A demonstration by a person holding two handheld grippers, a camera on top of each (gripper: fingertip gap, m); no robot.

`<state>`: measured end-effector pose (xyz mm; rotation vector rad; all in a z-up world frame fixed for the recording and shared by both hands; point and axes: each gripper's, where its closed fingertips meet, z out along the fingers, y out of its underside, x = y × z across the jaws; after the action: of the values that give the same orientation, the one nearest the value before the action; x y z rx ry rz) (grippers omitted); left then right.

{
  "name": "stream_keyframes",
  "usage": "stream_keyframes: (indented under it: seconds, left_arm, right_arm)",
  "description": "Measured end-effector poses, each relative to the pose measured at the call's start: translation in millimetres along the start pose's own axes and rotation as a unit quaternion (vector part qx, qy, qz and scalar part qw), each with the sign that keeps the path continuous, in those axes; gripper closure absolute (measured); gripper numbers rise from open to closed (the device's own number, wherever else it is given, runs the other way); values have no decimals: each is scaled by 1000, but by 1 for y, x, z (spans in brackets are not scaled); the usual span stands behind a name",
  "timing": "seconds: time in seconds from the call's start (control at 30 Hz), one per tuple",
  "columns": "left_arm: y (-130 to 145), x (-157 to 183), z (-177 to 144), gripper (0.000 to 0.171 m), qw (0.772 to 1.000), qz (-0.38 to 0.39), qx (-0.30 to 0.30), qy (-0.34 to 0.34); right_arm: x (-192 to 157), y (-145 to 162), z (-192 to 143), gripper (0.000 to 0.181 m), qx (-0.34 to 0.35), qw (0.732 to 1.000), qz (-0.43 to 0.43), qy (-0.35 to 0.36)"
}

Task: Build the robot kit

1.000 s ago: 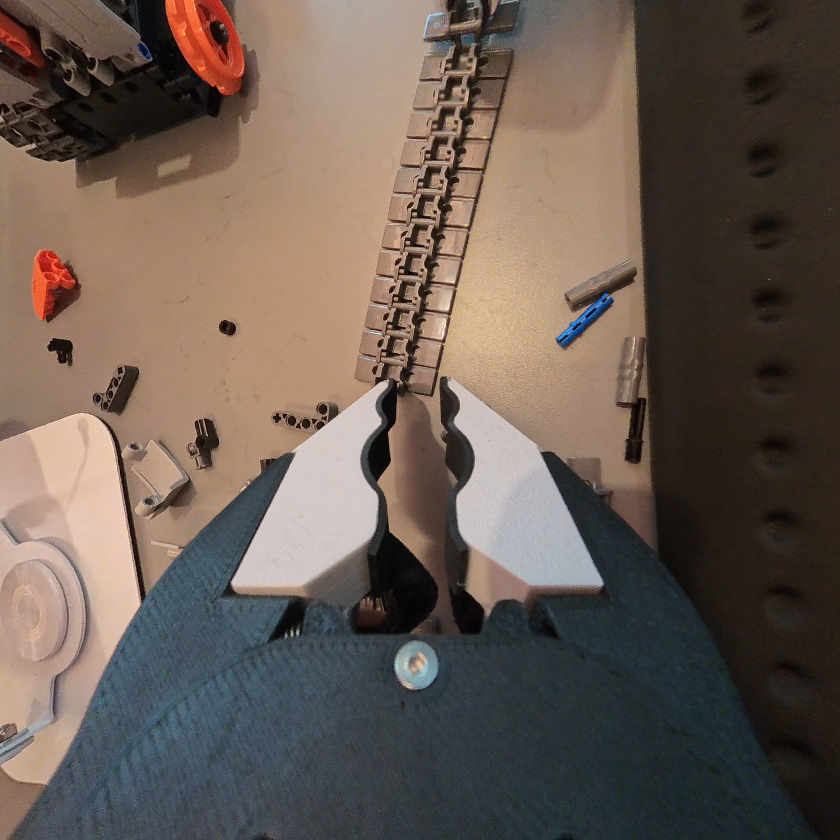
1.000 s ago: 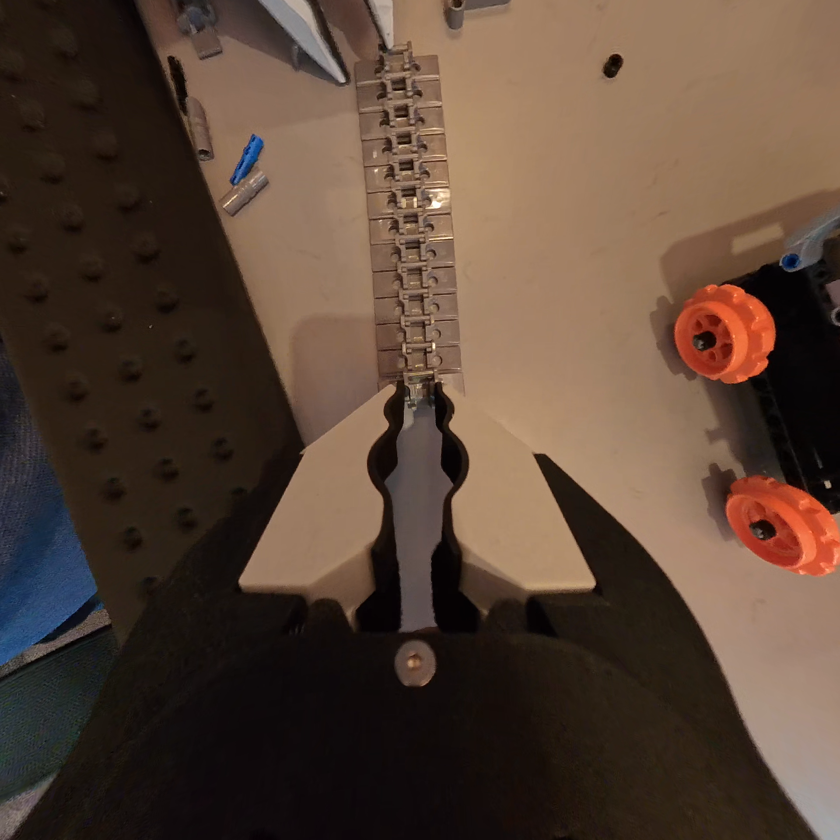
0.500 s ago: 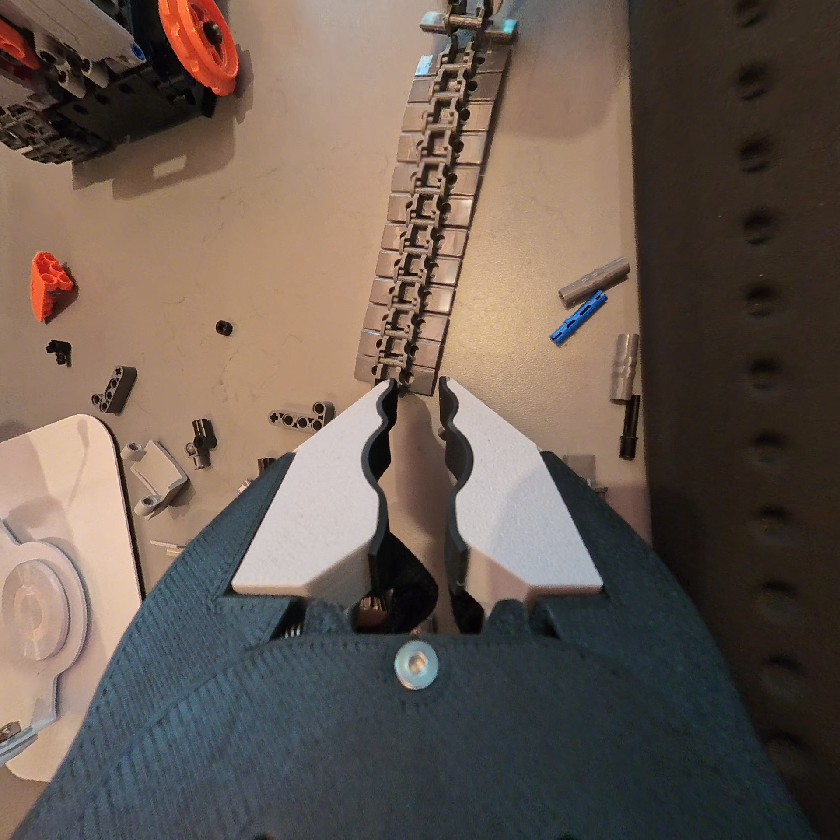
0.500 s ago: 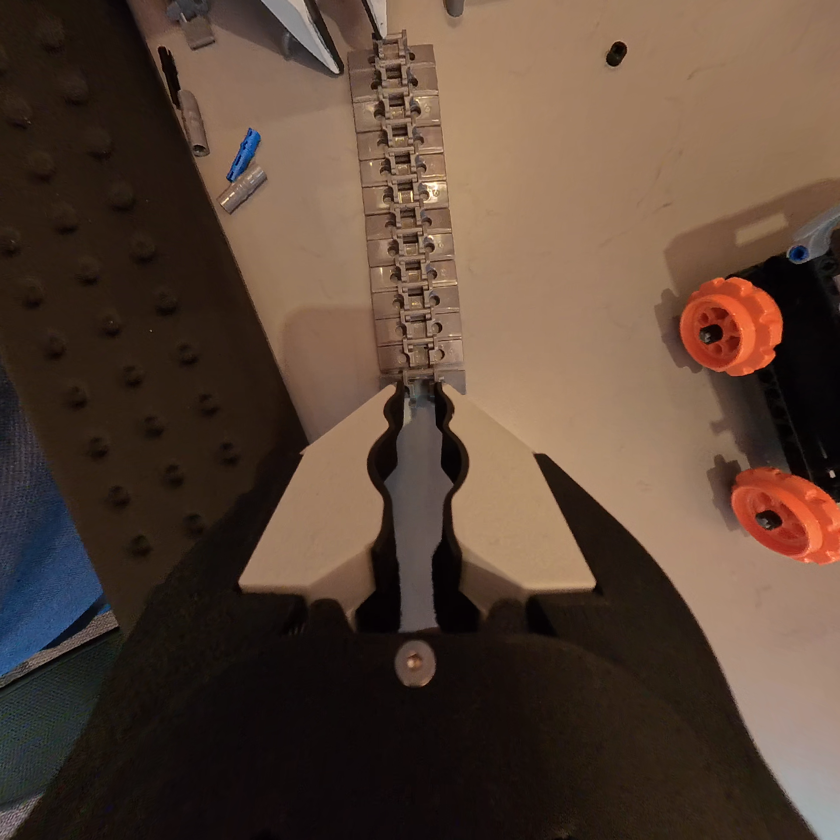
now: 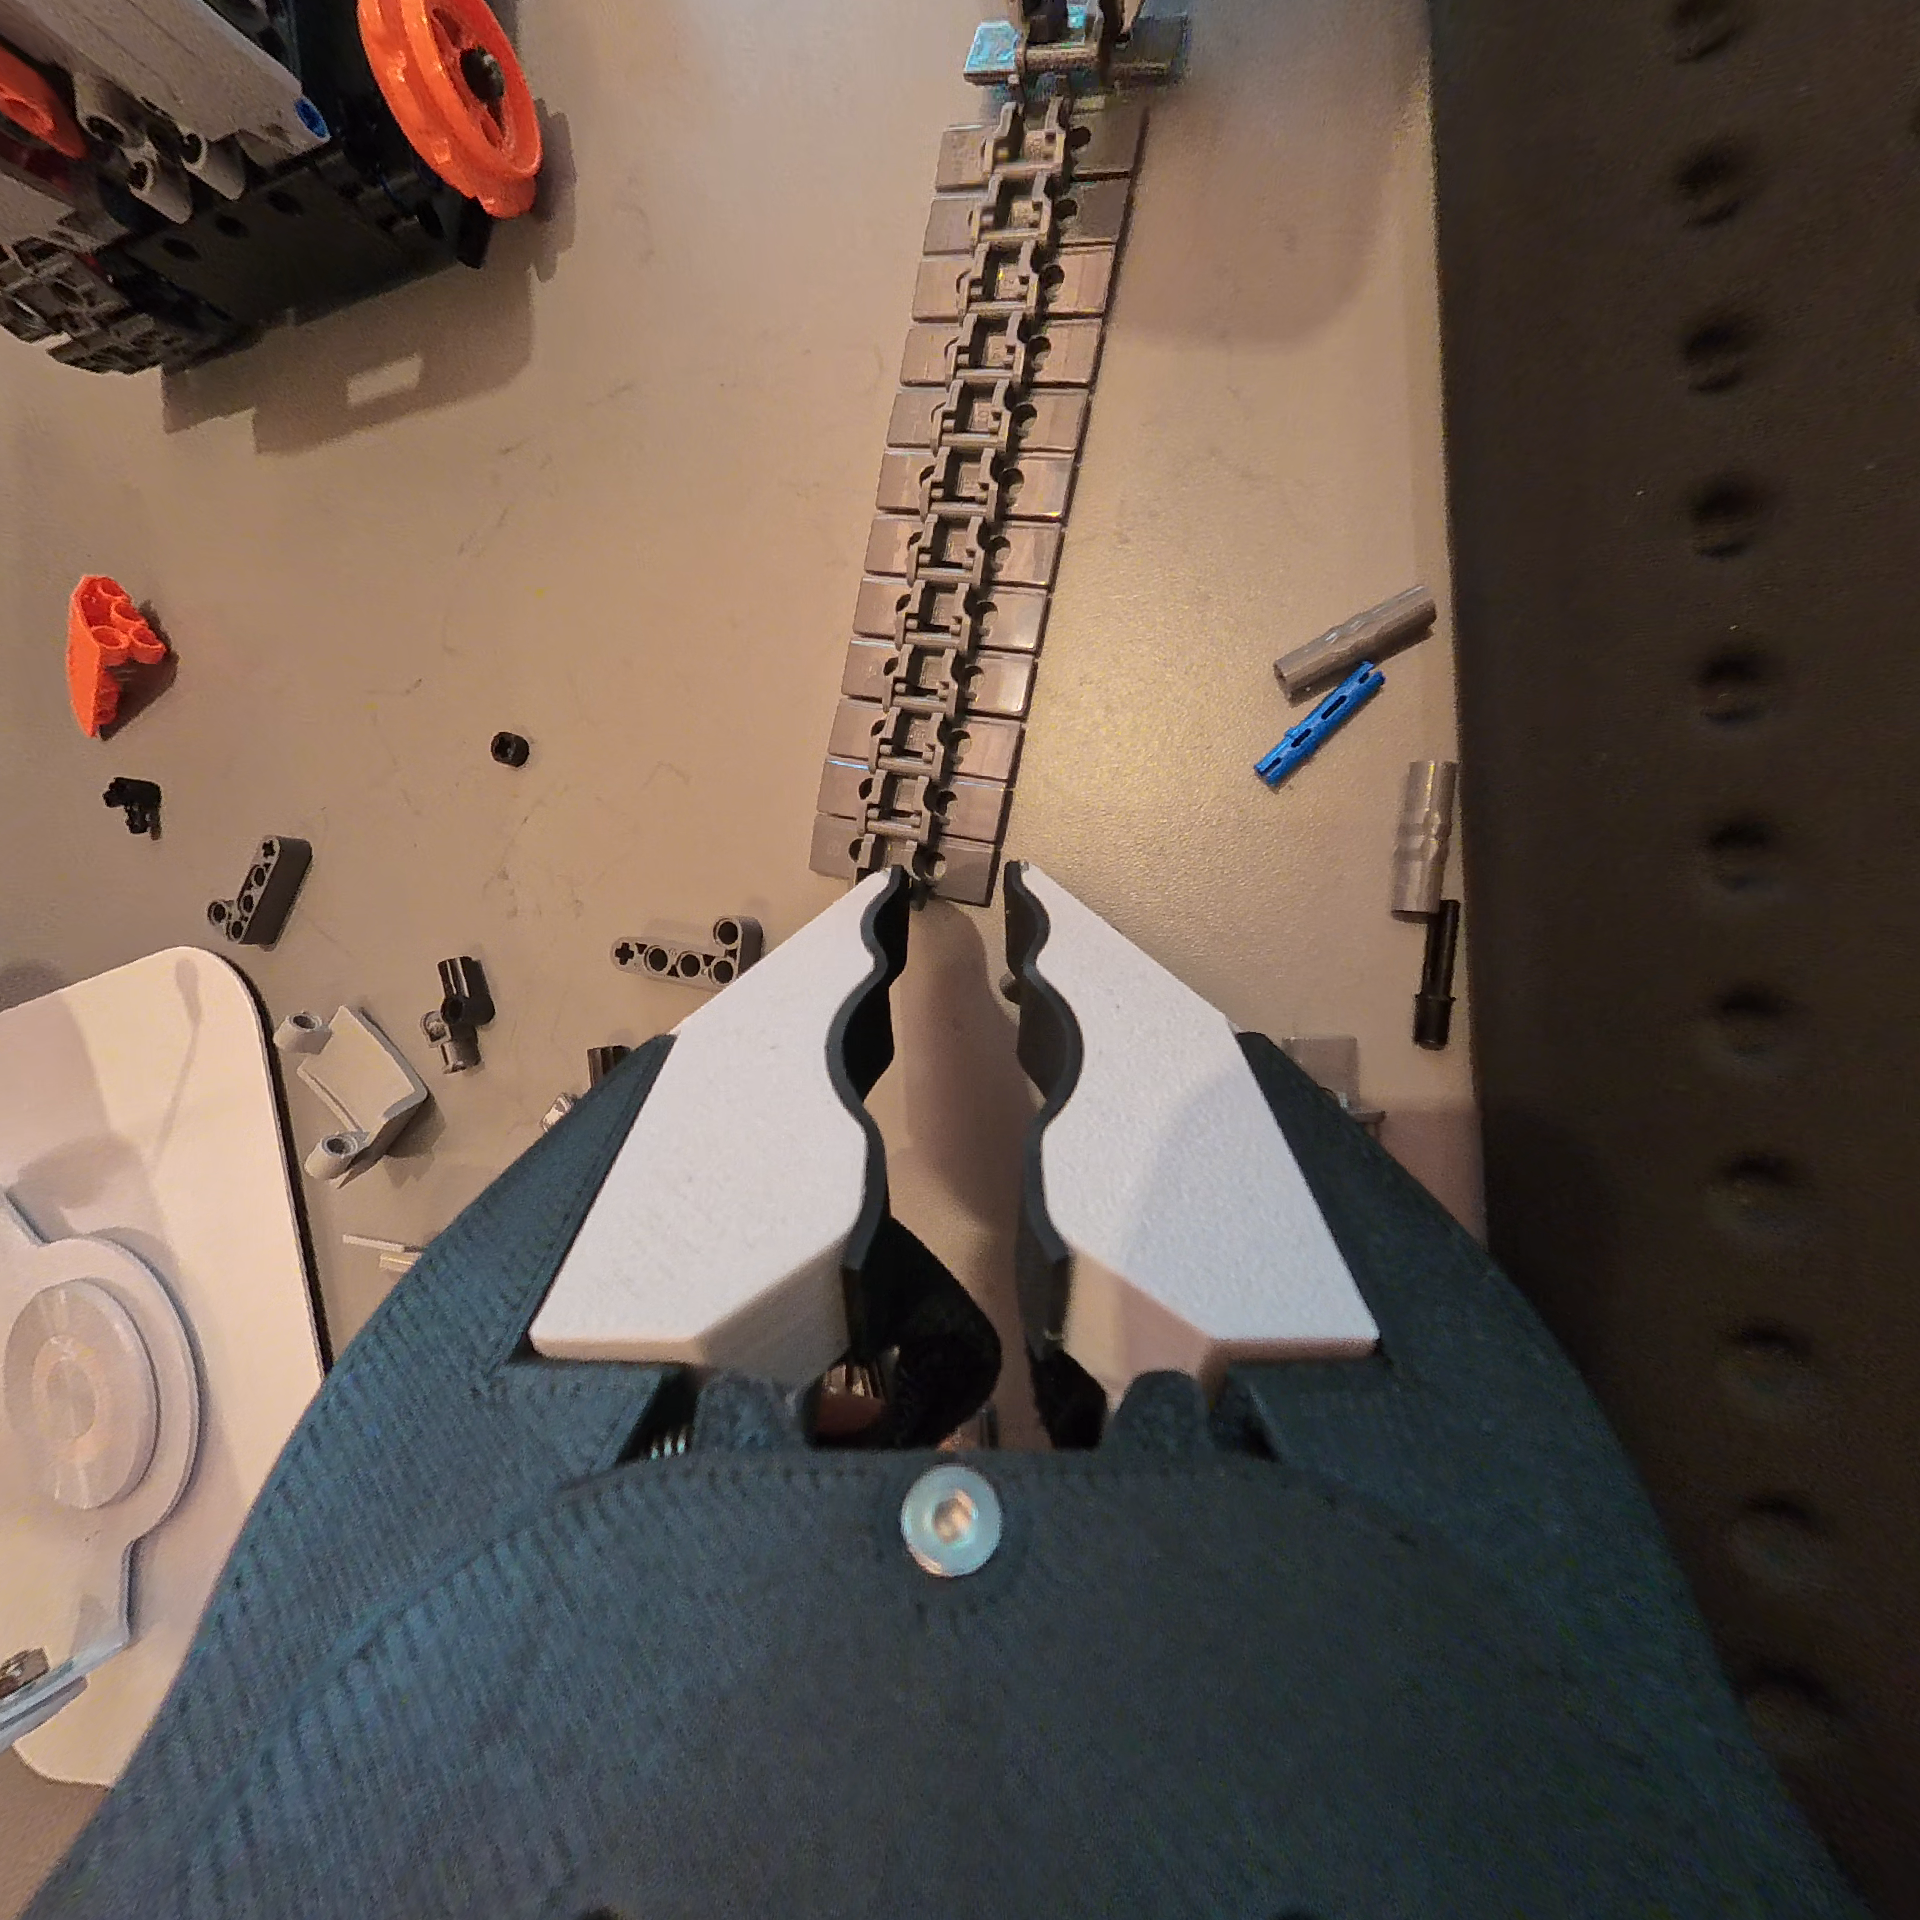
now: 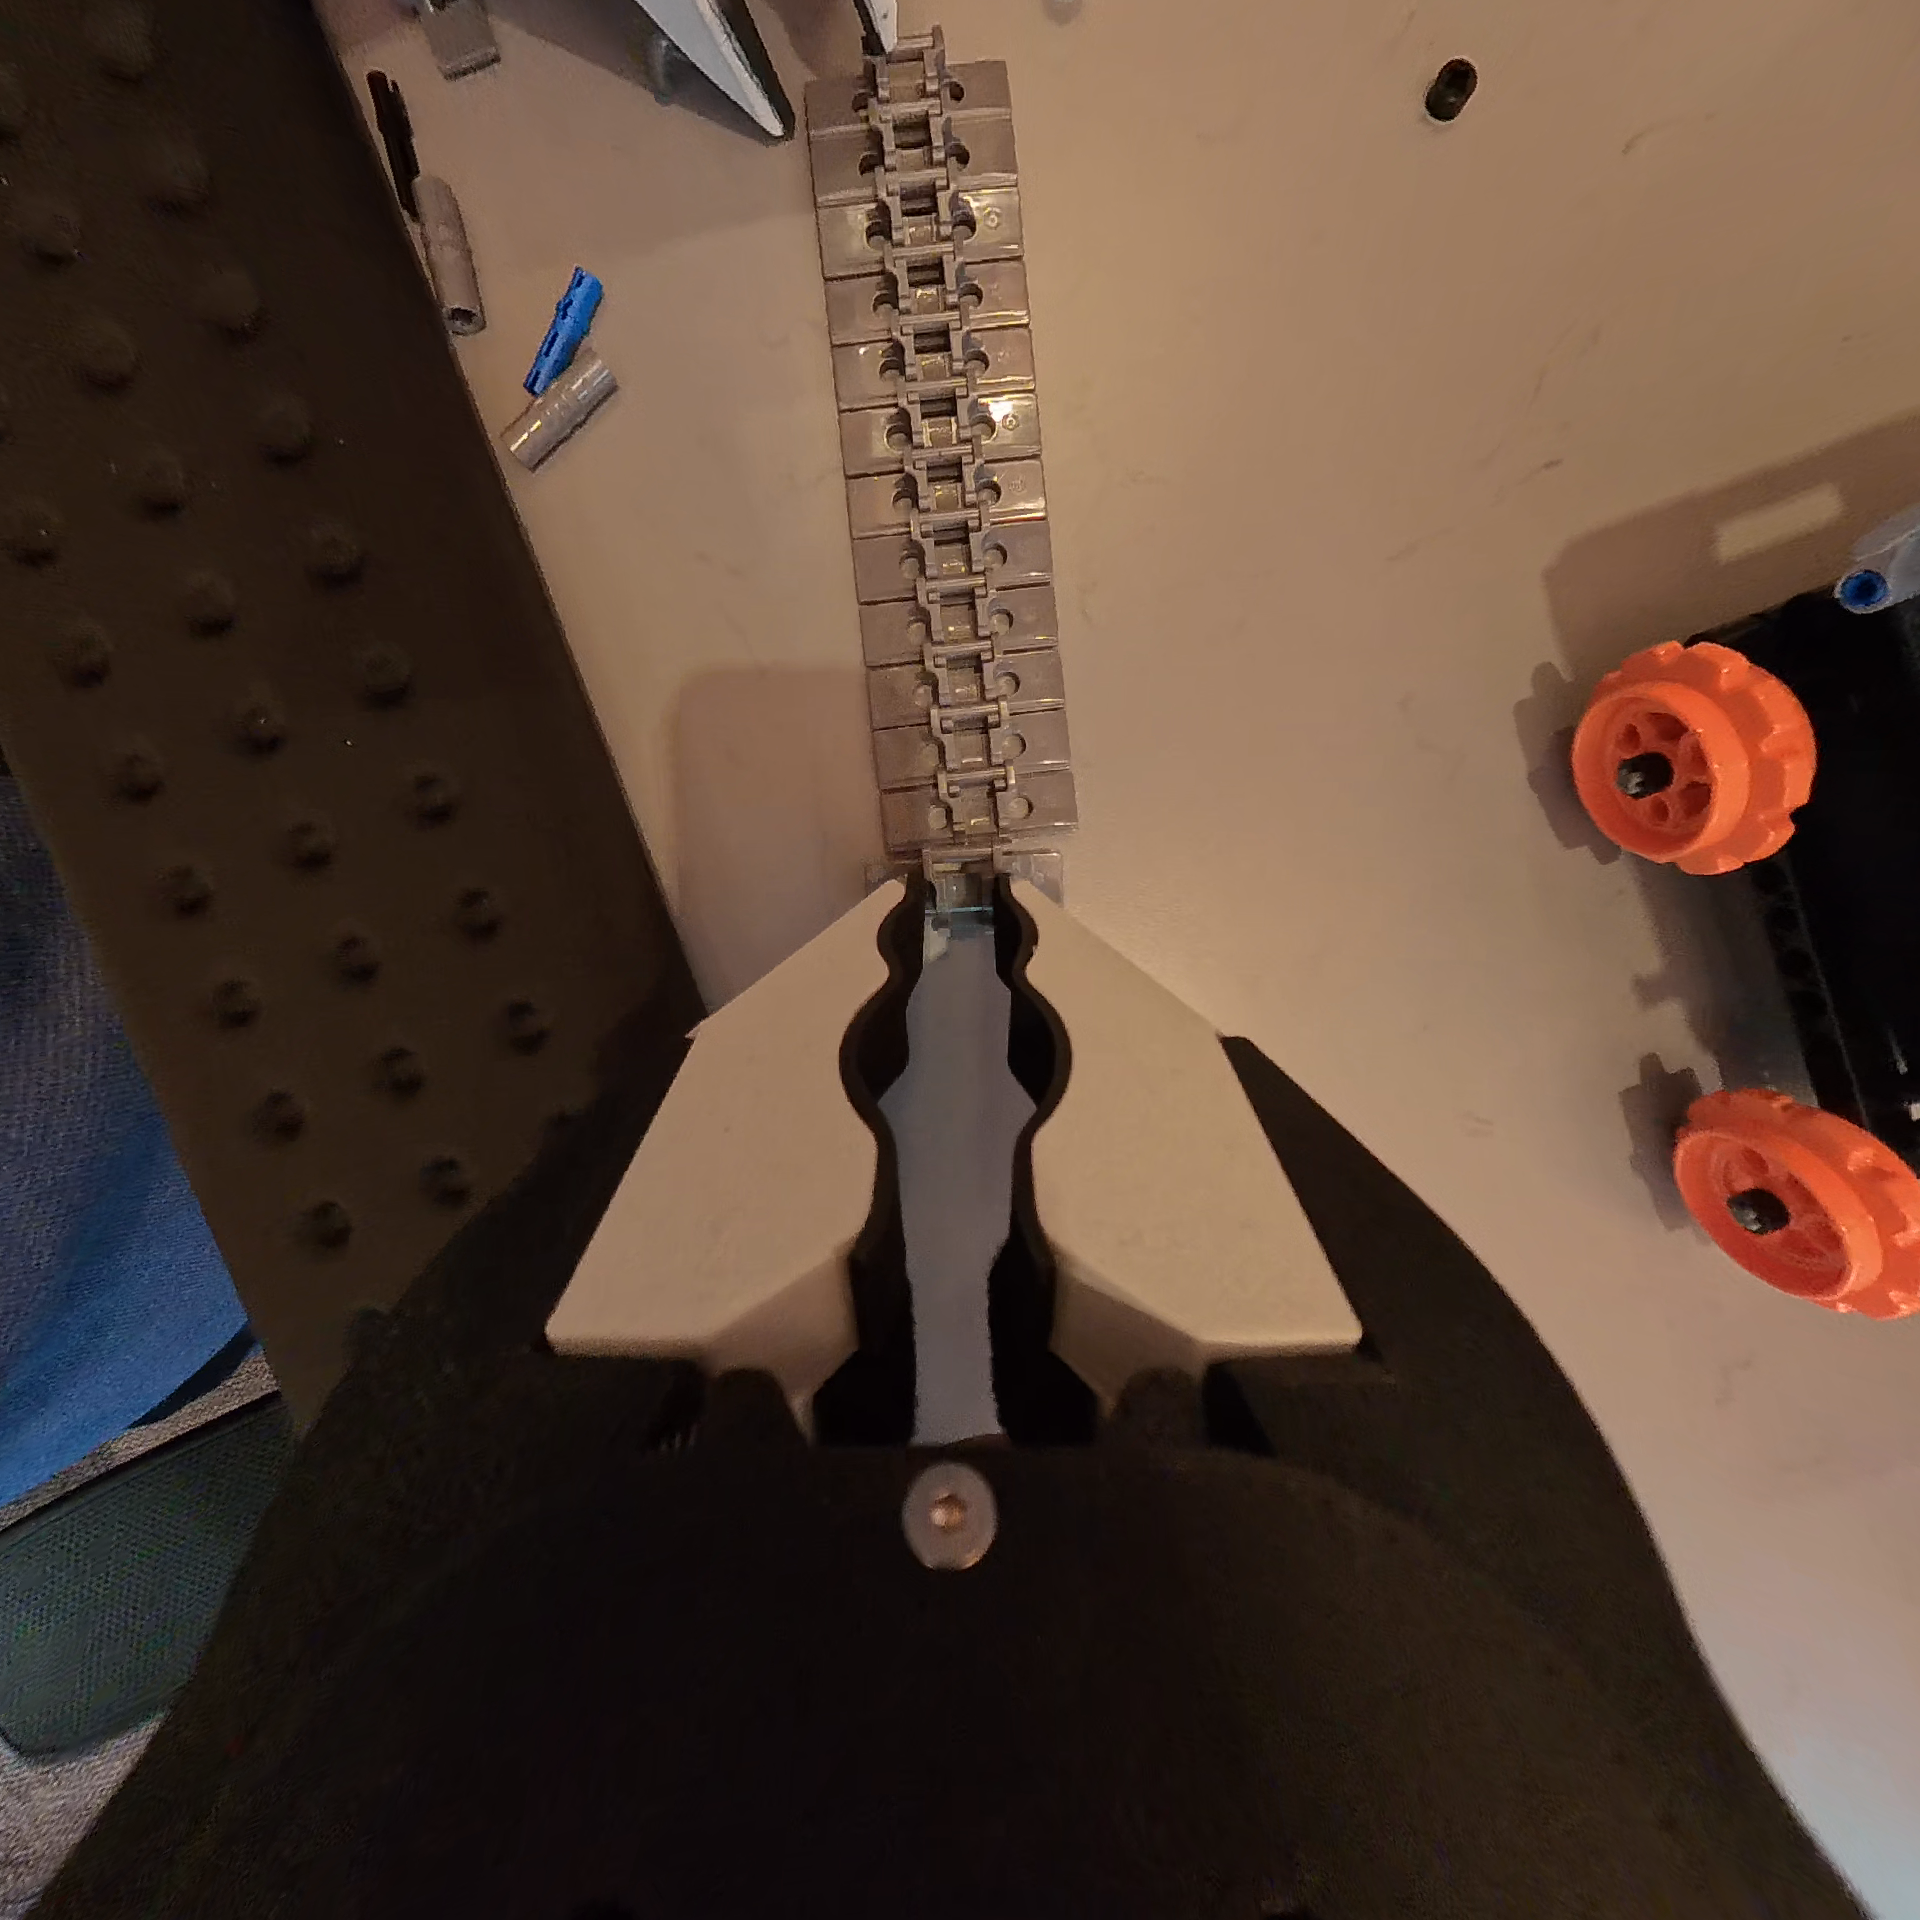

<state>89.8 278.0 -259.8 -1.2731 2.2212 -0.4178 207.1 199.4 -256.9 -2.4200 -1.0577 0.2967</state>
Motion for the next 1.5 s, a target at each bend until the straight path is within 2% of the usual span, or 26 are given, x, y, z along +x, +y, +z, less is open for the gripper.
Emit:
stream_keyframes:
  seconds: [0.3, 0.63, 0.73, 0.8, 0.83, 0.87, 0.93, 1.0, 1.1, 1.5]
  left_arm:
    - [0, 0, 0, 154, 1000, -1, 1, 1]
    - [1, 0, 0, 154, 1000, -2, 1, 3]
    - [0, 0, 0, 154, 1000, -1, 1, 3]
    - [1, 0, 0, 153, 1000, -1, 1, 3]
    - [1, 0, -1, 153, 1000, -2, 1, 3]
    - [1, 0, -1, 153, 1000, -2, 1, 3]
    - [1, 0, -1, 153, 1000, -2, 1, 4]
    - [1, 0, -1, 153, 1000, -2, 1, 4]
    - [1, 1, -1, 153, 1000, -1, 0, 3]
    - [1, 1, -1, 154, 1000, -2, 0, 5]
  right_arm:
    - [5, -1, -6, 171, -9, 1000, -8, -7]
    - [6, -2, 4, 170, -31, 999, -16, -20]
    - [7, 0, 3, 158, -39, 999, -26, -16]
    - [10, -4, -3, 158, -26, 999, -32, -4]
    - [10, -8, -7, 163, -14, 999, -36, 0]
    - [9, -13, -10, 181, 3, 999, -46, -2]
    - [6, -18, -10, 181, 22, 999, -49, -11]
    - [11, -13, -3, 181, 3, 999, -53, 3]
    - [5, -11, 4, 181, 0, 998, -57, -20]
    - [8, -9, 4, 181, -41, 997, -55, -27]
